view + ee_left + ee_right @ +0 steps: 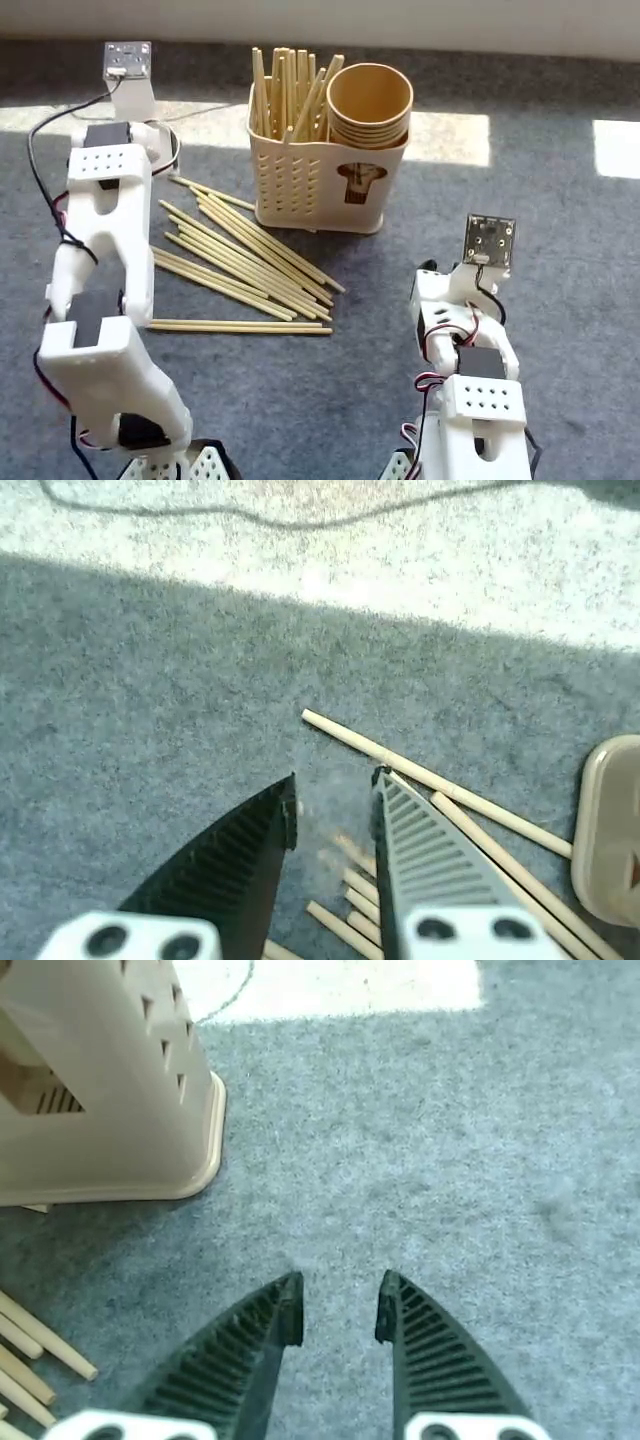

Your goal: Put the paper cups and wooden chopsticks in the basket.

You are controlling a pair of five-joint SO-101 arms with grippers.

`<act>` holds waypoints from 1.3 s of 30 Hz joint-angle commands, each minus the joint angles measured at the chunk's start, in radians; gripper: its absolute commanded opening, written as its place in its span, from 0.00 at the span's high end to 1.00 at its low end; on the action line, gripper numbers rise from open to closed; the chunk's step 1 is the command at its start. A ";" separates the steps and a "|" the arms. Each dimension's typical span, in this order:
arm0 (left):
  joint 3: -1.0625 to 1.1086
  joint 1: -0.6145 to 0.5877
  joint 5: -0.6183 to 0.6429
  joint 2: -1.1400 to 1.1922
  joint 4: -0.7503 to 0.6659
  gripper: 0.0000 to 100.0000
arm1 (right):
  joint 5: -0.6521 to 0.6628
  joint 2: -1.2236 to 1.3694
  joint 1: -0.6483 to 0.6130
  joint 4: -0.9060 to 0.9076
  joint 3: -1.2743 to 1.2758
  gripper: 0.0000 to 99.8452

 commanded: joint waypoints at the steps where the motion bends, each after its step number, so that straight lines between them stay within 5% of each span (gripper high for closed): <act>1: -0.010 0.047 0.040 -0.008 0.038 0.87 | 0.000 -0.015 -0.008 -0.025 -0.004 0.87; 7: -0.042 0.059 0.344 -0.005 0.049 0.87 | 0.000 -0.016 -0.008 -0.025 -0.004 0.87; 14: -0.056 0.051 0.512 0.030 0.044 0.87 | 0.000 -0.016 -0.008 -0.024 -0.004 0.87; 39: -1.130 -0.062 0.582 0.855 0.427 0.92 | 0.000 -0.016 -0.008 -0.024 -0.004 0.87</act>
